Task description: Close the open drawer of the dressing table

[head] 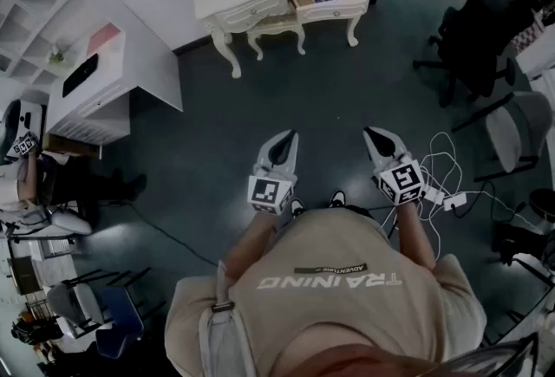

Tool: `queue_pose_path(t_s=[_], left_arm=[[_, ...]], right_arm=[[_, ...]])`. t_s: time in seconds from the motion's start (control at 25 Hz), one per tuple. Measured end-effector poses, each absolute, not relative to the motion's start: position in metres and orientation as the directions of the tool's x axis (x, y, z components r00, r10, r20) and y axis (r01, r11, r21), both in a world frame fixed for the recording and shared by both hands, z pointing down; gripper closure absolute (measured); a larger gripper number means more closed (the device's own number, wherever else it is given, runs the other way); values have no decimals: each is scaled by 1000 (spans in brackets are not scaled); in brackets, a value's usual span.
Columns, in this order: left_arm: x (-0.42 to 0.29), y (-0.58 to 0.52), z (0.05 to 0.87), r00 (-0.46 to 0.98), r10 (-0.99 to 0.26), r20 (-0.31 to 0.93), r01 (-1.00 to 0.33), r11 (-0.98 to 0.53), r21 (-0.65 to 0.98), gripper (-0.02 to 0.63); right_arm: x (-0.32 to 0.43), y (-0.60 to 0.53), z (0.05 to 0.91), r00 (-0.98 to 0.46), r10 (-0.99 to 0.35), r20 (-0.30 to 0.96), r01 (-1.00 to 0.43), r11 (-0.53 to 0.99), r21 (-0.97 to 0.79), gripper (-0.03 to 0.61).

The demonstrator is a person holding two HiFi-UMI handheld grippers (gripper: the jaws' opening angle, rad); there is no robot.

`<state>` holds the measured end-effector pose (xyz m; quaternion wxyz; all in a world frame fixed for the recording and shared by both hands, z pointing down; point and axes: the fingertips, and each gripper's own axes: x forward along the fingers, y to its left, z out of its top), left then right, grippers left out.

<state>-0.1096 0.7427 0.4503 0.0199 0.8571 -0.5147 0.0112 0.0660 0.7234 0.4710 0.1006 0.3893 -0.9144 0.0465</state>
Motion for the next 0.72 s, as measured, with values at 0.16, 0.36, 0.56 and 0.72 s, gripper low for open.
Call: queue_pose_path(t_s=[0.16,0.36,0.56,0.72], left_arm=[[-96,724,467,480,-872,90,-877,-477,59,615],[-58,701,482,495,-857,141,-869,-492,63,615],[-17,677,511,514,-832,207,-858,-501,116,615],[14,650,524,525,-822,220,-851,-508,135,614]], right_arm=[[85,697,474,-659,-717,226,-732,681,28,575],[114,658,493,-672,-700,240,-723,691,-10,575],[141,638,511,-711,-666,227,-694,717,-69,575],[171,625,532,-705,-657,268,-696,713,-82,575]])
